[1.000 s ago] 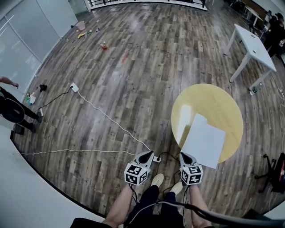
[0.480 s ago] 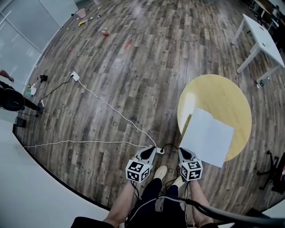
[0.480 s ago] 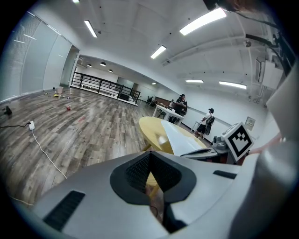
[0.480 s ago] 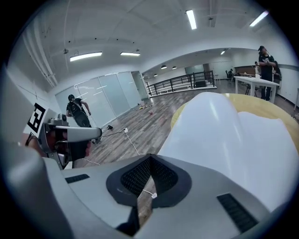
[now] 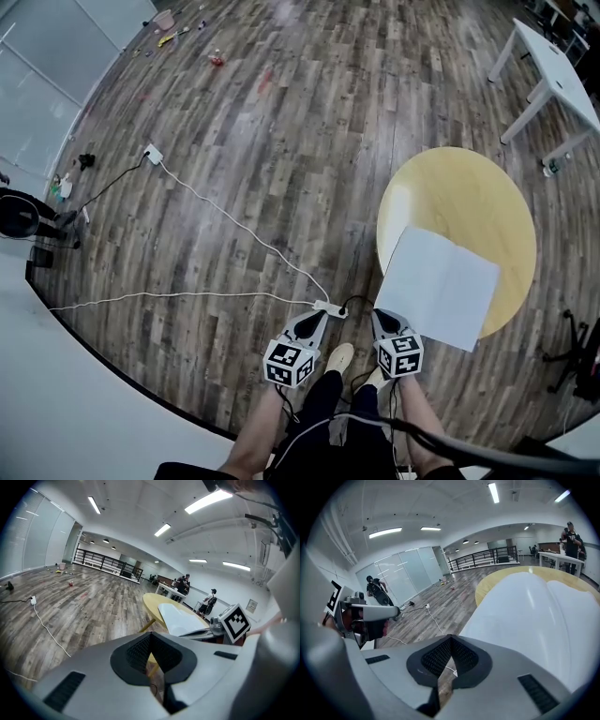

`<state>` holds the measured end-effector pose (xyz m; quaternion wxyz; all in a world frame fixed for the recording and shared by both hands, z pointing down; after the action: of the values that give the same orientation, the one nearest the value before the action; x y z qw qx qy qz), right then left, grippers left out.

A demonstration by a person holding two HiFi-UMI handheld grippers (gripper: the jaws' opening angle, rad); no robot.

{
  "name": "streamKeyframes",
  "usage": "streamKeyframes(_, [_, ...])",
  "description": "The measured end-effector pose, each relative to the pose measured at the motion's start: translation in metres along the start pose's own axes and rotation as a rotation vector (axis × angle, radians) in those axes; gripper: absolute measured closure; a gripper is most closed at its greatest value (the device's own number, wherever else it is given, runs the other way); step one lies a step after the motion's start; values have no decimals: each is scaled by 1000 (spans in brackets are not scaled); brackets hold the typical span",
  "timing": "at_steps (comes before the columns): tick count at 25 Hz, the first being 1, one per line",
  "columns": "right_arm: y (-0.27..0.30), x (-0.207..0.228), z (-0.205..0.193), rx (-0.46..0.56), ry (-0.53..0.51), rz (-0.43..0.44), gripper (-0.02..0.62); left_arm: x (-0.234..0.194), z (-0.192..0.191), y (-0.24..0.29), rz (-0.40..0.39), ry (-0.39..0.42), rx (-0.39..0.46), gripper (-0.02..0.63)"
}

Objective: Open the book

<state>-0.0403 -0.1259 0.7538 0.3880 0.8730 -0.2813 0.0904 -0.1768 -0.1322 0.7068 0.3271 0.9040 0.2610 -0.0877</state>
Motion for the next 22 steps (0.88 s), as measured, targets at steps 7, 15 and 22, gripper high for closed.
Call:
streamKeyframes(7, [7,3,-3,-16,-5,-2,592,-5,-8,1,4,-9,-12,607])
streamKeyframes(15, [3,5,-2,51,67,22,591,-3,-11,-1,8,-17,-14,607])
streamKeyframes(22, [0,-1,-16,2,79,63,431,1,-7,-1,3,-14,-9,607])
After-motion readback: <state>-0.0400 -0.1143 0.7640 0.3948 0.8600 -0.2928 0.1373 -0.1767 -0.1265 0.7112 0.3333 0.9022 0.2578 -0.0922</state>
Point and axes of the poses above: the fingertips, and each gripper's own axes: y forward along the fingers, x to its right, z out of its top, the point moved 1 cm from there along -y, backward along the fingers, and after that the axes turned 8 degrees about z, right-handed, at the moved point
